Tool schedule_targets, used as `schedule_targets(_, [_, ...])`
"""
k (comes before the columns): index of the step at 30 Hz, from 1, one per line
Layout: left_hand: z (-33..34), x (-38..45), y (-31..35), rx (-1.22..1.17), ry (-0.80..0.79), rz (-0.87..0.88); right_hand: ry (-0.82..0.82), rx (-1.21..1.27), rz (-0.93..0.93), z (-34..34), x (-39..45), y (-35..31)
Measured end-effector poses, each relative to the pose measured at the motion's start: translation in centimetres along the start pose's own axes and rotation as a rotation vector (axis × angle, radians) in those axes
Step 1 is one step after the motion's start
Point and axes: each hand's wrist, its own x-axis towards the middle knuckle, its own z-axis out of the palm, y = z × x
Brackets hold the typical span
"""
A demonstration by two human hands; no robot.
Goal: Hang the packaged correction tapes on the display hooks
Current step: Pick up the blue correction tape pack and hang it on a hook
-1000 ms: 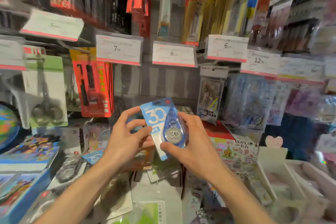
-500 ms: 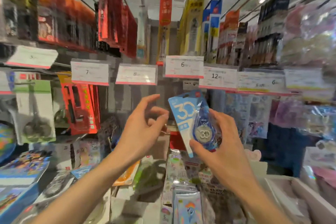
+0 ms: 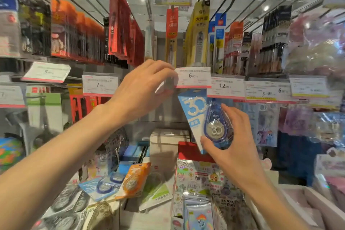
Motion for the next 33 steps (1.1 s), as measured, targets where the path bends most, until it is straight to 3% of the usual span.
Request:
schedule_targets(15, [-0.4,-0.2,-0.5,-0.08,0.039,-0.059,0.007,0.044,-0.017,2.1,0.0,-1.0])
schedule_targets(29, [0.2,-4.1,1.6,-0.028,0.116,-0.078,-0.078,0.065,0.142,3.5,0.9,-0.5])
schedule_targets(33, [1.1,-7.2,3.6,-0.141,0.097,-0.108,-0.121,0.073,0.177,3.2,1.0,0.1])
